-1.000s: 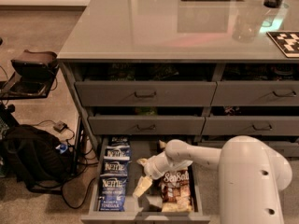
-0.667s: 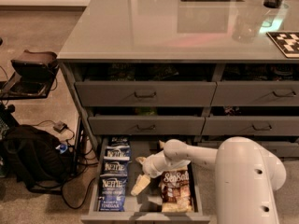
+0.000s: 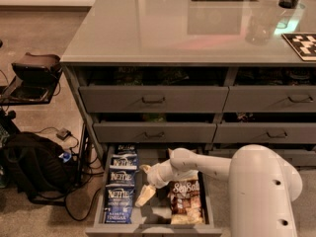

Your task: Pick blue chip bag from bottom drawer and place on counter

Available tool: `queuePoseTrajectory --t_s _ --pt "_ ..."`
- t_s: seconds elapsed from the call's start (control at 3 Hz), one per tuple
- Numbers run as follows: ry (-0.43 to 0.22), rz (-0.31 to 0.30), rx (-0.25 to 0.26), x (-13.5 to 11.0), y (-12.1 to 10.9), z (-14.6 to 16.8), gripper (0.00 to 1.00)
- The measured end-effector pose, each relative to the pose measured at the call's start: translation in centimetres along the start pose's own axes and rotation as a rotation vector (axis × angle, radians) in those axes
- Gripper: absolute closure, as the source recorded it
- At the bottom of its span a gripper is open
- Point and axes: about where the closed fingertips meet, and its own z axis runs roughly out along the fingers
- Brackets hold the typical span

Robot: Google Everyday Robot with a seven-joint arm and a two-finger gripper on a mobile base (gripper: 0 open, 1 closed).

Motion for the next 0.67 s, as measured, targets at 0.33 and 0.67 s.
queuePoseTrajectory --t_s 0.33,0.67 --pt "-0.017 -0.044 -0.009 -0.9 0.6 0.9 0.0" --pt "-0.022 -0.123 -0.018 -2.2 1.2 2.5 0.0"
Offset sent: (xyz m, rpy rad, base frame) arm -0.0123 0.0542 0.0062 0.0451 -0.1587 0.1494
